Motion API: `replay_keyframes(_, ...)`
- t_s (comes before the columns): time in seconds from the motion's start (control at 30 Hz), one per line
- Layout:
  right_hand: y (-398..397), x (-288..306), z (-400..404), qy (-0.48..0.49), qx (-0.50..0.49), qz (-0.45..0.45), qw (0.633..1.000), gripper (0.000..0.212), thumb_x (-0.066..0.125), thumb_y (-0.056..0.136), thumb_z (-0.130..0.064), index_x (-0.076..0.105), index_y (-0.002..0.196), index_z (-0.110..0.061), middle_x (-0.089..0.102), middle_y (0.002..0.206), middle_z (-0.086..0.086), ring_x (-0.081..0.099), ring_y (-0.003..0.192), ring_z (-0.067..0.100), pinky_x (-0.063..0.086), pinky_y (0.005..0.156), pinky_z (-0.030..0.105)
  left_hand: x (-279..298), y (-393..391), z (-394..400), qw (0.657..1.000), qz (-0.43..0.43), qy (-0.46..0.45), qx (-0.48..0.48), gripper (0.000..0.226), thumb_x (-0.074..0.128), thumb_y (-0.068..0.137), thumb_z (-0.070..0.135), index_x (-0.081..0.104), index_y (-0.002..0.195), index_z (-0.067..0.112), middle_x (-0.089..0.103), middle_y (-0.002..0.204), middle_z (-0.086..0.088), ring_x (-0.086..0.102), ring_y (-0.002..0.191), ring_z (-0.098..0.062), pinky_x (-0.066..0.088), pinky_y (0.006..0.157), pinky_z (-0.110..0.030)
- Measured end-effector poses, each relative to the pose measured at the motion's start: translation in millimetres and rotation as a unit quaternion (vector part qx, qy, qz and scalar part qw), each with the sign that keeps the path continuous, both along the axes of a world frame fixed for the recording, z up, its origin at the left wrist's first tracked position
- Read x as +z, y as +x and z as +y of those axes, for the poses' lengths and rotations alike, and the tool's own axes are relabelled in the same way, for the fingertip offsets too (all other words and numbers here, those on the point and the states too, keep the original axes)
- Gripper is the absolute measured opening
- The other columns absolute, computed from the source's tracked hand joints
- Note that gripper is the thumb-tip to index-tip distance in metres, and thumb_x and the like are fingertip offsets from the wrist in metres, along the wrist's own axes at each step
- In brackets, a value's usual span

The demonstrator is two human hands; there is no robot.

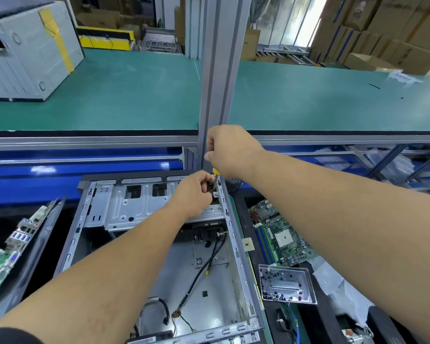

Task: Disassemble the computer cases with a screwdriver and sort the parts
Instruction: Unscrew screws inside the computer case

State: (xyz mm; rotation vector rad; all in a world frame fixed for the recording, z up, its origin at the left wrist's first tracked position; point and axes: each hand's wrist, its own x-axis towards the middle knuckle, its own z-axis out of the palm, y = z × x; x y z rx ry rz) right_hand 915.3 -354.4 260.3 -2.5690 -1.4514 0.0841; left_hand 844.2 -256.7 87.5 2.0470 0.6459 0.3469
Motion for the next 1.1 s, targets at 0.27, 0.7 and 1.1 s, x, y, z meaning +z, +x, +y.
replay_keyframes(0.27,-3.7,14.8,-10.8,-0.001,0.007,-0.013,1.0,0.013,0.068,0.097,-0.027,0.062,0.101,-0.016,0.066,0.096,0.004,0.063,0.088,0.024,0.051,0.07,0.033,2.2,0.8,-9.9,0.993,0.025,0.112,0.006,0.016,0.072,0.091,0.019,0.066,0.101,0.029,0.048,0.09,0.011,0.05,0.071,-0.005,0.038,0.066,-0.021)
replay_keyframes(0.7,3.3,-5.6,-21.9,0.005,-0.02,0.01,1.0,0.01,0.067,0.098,-0.026,0.062,0.1,-0.017,0.067,0.096,0.004,0.063,0.087,0.022,0.048,0.068,0.032,8.5,15.0,-17.0,0.974,0.106,0.198,0.021,0.02,0.063,0.098,0.019,0.063,0.081,0.03,0.067,0.098,0.005,0.065,0.085,-0.017,0.052,0.074,-0.03)
replay_keyframes(1.1,3.2,-8.7,-9.9,-0.022,0.002,-0.015,1.0,0.01,0.065,0.1,-0.026,0.061,0.104,-0.018,0.065,0.097,0.003,0.063,0.088,0.022,0.052,0.071,0.034,-3.2,7.9,-13.8,0.984,0.033,0.173,0.023,0.02,0.063,0.096,0.017,0.062,0.084,0.032,0.057,0.098,0.007,0.058,0.083,-0.014,0.049,0.084,-0.031)
